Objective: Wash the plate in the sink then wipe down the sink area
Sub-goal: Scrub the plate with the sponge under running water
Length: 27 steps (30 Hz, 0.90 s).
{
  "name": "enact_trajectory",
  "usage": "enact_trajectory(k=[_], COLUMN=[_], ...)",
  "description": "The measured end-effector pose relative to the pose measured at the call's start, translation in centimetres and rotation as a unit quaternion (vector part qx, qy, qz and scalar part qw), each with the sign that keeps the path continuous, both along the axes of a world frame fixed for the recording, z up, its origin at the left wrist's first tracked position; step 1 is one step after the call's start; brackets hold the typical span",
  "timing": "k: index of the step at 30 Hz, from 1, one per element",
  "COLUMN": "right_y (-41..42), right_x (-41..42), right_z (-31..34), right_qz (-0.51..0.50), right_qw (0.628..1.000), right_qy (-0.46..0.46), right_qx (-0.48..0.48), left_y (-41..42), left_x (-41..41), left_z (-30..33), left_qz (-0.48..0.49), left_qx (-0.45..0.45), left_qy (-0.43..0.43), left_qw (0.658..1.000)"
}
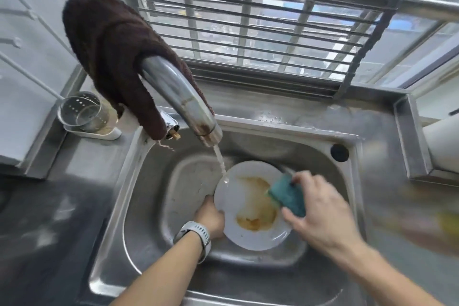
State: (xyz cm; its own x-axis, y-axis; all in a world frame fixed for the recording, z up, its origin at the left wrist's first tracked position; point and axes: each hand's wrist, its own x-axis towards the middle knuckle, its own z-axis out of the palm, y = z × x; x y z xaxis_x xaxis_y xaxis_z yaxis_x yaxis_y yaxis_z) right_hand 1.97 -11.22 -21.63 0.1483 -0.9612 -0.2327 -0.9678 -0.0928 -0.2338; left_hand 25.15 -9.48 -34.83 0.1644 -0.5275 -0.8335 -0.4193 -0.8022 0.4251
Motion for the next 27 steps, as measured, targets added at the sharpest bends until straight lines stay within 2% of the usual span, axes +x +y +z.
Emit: enact_trajectory(k=[2,4,7,10,14,17,21,24,27], right_y=[1.9,2.5,0.9,-1.3,0.4,3.4,-2.4,-3.7,1.4], right_x=[2.3,4.9,8.1,7.6,4.5,6.7,9.3,5.3,5.0], right_z=[-3.7,-7.0,-10.1,-11.0,-10.2,-10.2,-11.5,-10.5,-8.5], right_qz=[0.028,0.063,0.094,0.090,0.054,0.110,0.108,0.051,0.083], right_qw=[0.993,0.984,0.986,0.991,0.990,0.986,0.992,0.994,0.986], right_qy=[0.043,0.043,0.008,0.046,0.092,0.053,0.039,0.077,0.108], right_qx=[0.108,0.158,0.135,0.089,0.089,0.112,0.045,0.067,0.100], left_y=[0.2,0.3,0.3,0.4,0.4,0.5,0.5,0.6,1.2], left_x=[0.5,0.8,1.0,1.2,1.3,1.2,1.1,1.6,2.1], left_z=[-0.6,-1.8,-1.8,-1.7,-0.9,-0.1,1.3,0.0,-5.2], left_qz=[0.022,0.035,0.043,0.054,0.072,0.079,0.115,0.102,0.093], left_qx=[-0.002,-0.004,-0.015,-0.021,-0.036,-0.030,-0.019,-0.017,-0.015], left_qy=[0.017,0.030,0.041,0.040,0.034,0.057,0.087,0.075,0.069], left_qw=[1.000,0.999,0.998,0.998,0.996,0.995,0.989,0.992,0.993])
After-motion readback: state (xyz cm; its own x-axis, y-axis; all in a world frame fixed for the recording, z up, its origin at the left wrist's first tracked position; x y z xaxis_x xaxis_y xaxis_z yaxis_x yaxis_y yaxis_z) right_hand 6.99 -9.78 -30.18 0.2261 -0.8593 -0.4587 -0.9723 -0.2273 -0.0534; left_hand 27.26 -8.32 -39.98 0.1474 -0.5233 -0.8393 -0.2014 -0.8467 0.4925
